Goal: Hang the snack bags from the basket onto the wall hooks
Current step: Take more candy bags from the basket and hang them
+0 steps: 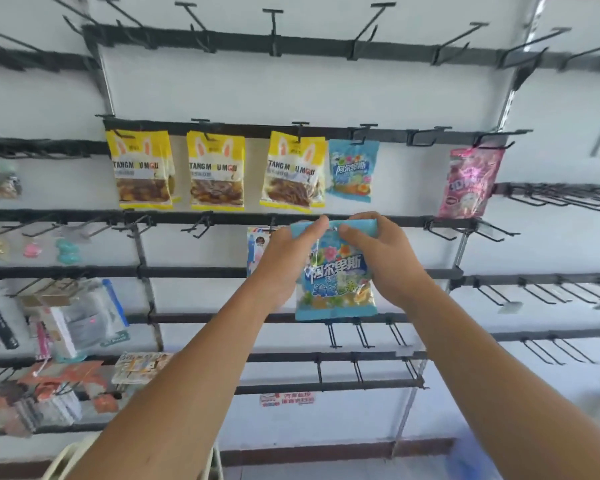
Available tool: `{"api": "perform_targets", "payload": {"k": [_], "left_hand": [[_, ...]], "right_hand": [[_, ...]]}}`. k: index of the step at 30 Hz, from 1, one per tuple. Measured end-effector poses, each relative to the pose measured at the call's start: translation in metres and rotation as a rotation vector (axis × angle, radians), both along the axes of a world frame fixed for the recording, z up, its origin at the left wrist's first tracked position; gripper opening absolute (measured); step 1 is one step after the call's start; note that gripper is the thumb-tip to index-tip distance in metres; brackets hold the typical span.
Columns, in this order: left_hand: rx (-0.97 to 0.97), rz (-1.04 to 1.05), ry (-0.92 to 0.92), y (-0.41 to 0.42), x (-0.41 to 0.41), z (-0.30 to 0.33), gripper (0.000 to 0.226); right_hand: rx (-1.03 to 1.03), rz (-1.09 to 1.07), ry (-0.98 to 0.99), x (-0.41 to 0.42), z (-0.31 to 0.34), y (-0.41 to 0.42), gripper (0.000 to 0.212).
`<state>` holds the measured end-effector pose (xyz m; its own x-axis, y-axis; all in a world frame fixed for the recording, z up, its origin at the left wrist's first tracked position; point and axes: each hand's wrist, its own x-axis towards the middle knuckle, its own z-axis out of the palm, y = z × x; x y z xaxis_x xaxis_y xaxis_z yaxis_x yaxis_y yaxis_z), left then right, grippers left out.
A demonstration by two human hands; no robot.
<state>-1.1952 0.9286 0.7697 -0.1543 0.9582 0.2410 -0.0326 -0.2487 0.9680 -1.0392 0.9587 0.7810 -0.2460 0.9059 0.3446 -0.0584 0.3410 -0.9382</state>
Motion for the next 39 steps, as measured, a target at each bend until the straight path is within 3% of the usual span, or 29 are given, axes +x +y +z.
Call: {"api": "perform_targets", "payload": {"k": [2,7,12,16,19,22,32,35,39], "left_hand": [[0.016,0.034,0.027,0.013,0.017,0.005,0.036],[0.064,0.073,0.069,0.051,0.041,0.011,0.006],[0.126,0.036,0.11,0.098,0.042,0.027,0.014],[0.144,0.067,0.066,0.147,0.03,0.04,0.006],[0.157,0.096,0.073,0.181,0.024,0.052,0.021],[0.193,0.066,0.027,0.209,0.025,0.061,0.008],[0.196,0.108,-0.01,0.26,0.025,0.088,0.001],[0.181,0.128,-0.017,0.266,0.027,0.095,0.009],[0.176,0.114,-0.044,0.271,0.027,0.095,0.005]], "right_hand": [[0.025,0.008,-0.012,0.016,0.003,0.012,0.018],[0.06,0.008,-0.031,0.041,0.01,0.049,0.007],[0.069,0.033,-0.016,0.045,0.025,0.102,0.012],[0.049,0.032,0.017,0.037,0.039,0.144,0.016],[0.078,0.0,0.013,0.032,0.051,0.172,0.011],[0.115,-0.052,0.032,0.031,0.061,0.197,0.011],[0.115,-0.039,0.104,0.021,0.086,0.26,0.012],[0.121,-0.009,0.132,0.023,0.091,0.268,0.018],[0.11,0.017,0.142,0.024,0.092,0.273,0.012]]}}
